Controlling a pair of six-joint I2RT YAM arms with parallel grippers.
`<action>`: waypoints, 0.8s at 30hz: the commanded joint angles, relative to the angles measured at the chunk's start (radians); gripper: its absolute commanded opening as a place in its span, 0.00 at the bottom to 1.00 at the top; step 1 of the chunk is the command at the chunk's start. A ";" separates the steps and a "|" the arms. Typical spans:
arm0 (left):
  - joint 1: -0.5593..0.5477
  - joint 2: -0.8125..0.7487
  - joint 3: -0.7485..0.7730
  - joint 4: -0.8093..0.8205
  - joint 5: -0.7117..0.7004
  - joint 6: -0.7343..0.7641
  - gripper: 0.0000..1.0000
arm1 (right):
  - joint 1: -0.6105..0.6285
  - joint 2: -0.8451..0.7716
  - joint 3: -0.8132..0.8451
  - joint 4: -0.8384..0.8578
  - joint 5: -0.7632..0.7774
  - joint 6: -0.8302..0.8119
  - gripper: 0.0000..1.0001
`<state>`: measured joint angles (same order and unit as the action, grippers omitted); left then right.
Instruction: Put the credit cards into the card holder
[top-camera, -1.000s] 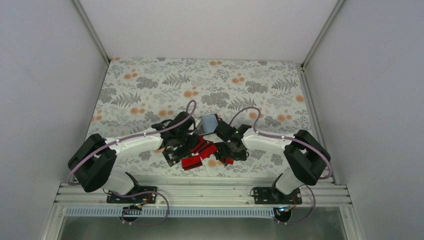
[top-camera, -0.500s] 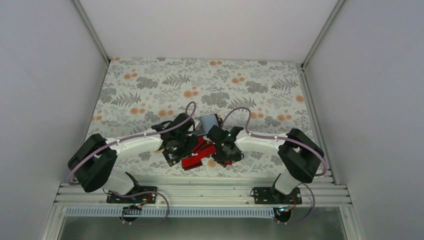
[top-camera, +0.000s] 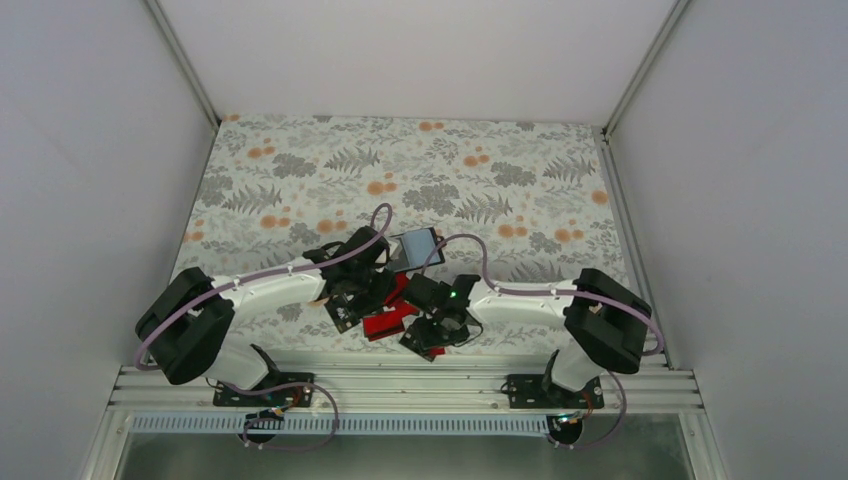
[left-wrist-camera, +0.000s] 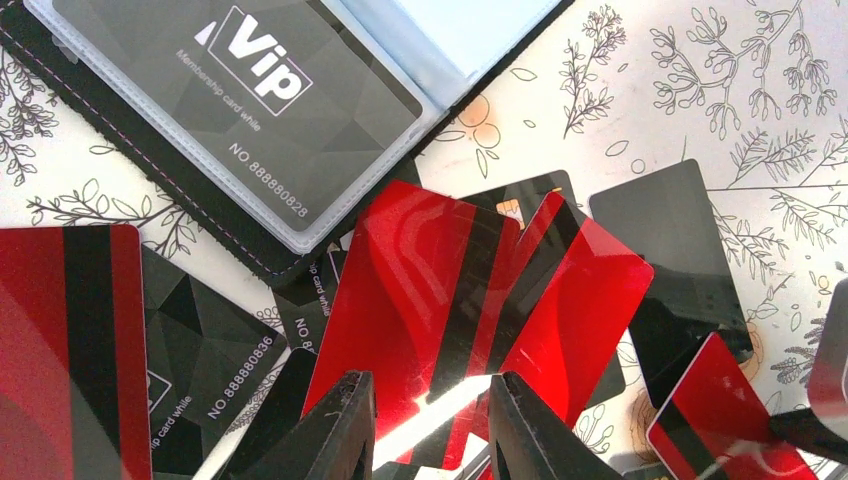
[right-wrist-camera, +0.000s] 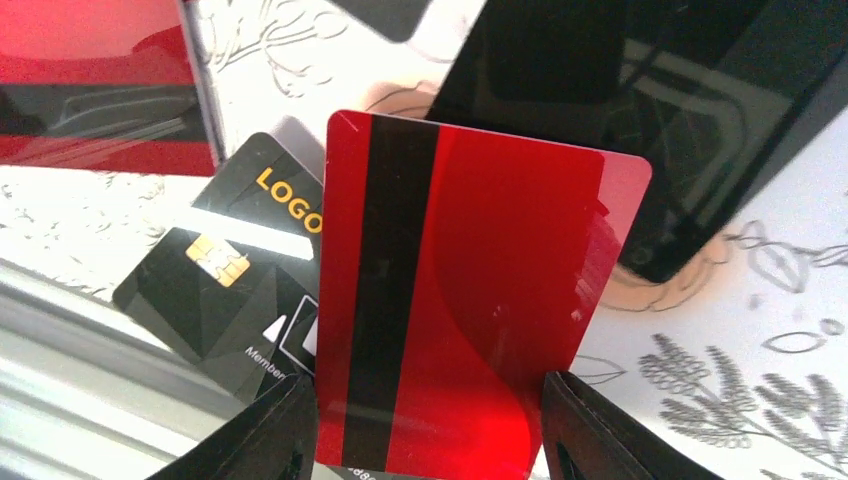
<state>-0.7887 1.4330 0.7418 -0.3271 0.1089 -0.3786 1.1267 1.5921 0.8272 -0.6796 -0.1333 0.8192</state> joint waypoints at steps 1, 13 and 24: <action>-0.003 -0.028 -0.007 0.018 0.004 -0.007 0.29 | 0.032 0.048 -0.113 0.053 -0.137 0.028 0.57; -0.003 -0.004 0.008 0.062 0.097 0.030 0.29 | 0.027 -0.138 -0.099 0.018 -0.102 0.111 0.89; -0.004 -0.042 0.007 0.040 0.163 0.062 0.29 | 0.011 -0.407 -0.365 0.296 -0.233 0.391 0.82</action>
<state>-0.7887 1.4235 0.7418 -0.2920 0.2420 -0.3428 1.1442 1.2499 0.5331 -0.5251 -0.3119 1.0645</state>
